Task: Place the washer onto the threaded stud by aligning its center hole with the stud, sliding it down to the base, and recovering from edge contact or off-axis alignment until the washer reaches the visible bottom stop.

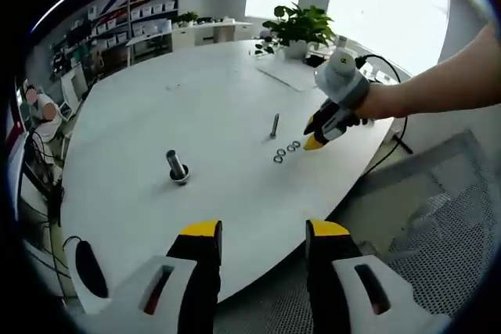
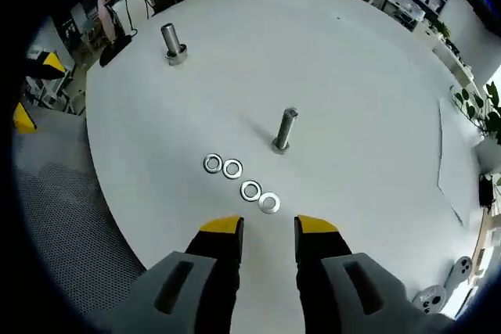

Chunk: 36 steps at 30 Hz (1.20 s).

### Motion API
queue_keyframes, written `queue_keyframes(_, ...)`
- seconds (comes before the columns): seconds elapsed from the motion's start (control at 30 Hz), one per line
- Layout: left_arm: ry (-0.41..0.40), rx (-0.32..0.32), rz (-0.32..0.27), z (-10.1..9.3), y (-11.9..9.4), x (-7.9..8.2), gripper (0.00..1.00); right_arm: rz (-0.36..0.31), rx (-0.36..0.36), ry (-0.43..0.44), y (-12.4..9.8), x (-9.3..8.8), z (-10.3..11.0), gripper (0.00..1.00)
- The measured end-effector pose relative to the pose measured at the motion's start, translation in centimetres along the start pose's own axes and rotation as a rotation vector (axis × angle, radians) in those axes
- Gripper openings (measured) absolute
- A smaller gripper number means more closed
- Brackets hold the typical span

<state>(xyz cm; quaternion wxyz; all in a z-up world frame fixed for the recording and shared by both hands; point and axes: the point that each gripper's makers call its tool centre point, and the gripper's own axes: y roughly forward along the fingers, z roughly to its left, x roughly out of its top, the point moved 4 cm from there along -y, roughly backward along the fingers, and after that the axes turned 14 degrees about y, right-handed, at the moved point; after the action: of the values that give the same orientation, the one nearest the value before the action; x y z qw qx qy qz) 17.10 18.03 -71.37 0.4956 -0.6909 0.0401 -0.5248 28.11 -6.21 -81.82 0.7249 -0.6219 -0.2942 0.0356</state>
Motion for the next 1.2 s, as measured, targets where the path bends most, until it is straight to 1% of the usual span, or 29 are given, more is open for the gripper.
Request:
queue_keyframes(0.1,-0.006,-0.02,0.007,-0.3,0.1,-0.2,0.4,0.013,0.003,-0.012,0.5,0.2,-0.3,0.25)
queue_keyframes(0.2,0.005,-0.013,0.012,-0.2,0.1,-0.2,0.4,0.023,0.013,-0.025,0.7,0.4,-0.2,0.22)
queue_keyframes(0.3,-0.009,-0.006,0.009,0.0,0.0,-0.2,0.4,0.033,0.022,-0.043,0.9,0.4,-0.1,0.21)
queue_keyframes(0.37,-0.017,-0.002,0.008,0.1,0.0,-0.3,0.4,0.053,0.025,-0.069,1.2,0.2,0.1,0.21)
queue_keyframes(0.4,-0.018,-0.002,0.01,0.1,0.0,-0.3,0.4,0.082,0.022,-0.103,1.4,-0.2,0.2,0.21)
queue_keyframes(0.43,-0.015,-0.002,0.013,0.1,0.1,-0.3,0.4,0.049,0.047,-0.099,1.4,0.3,0.6,0.18)
queue_keyframes(0.5,-0.011,0.0,0.016,0.1,0.1,-0.4,0.4,0.066,0.036,-0.091,1.6,0.5,0.4,0.17)
queue_keyframes(0.67,-0.006,-0.007,0.02,0.0,0.1,-0.4,0.4,0.081,0.058,-0.108,1.6,0.7,0.3,0.17)
queue_keyframes(0.7,-0.004,-0.008,0.022,-0.1,0.2,-0.4,0.4,0.094,0.068,-0.127,1.6,0.8,0.3,0.17)
queue_keyframes(0.77,0.0,-0.01,0.026,-0.1,0.2,-0.5,0.4,0.118,0.081,-0.215,1.7,0.9,0.2,0.17)
queue_keyframes(0.8,0.001,-0.009,0.027,-0.1,0.2,-0.5,0.4,0.129,0.081,-0.232,1.6,0.9,0.4,0.17)
queue_keyframes(0.87,-0.002,-0.008,0.029,-0.1,0.2,-0.5,0.4,0.15,0.071,-0.219,1.8,1.1,0.5,0.18)
queue_keyframes(0.93,-0.005,-0.006,0.029,0.0,0.2,-0.5,0.4,0.176,0.058,-0.232,1.8,1.2,0.7,0.18)
queue_keyframes(1.0,-0.006,-0.006,0.028,0.0,0.2,-0.5,0.4,0.195,0.048,-0.223,1.9,1.3,0.7,0.18)
queue_keyframes(1.2,-0.001,-0.008,0.03,-0.1,0.2,-0.6,0.4,0.203,0.04,-0.213,1.9,1.2,0.6,0.18)
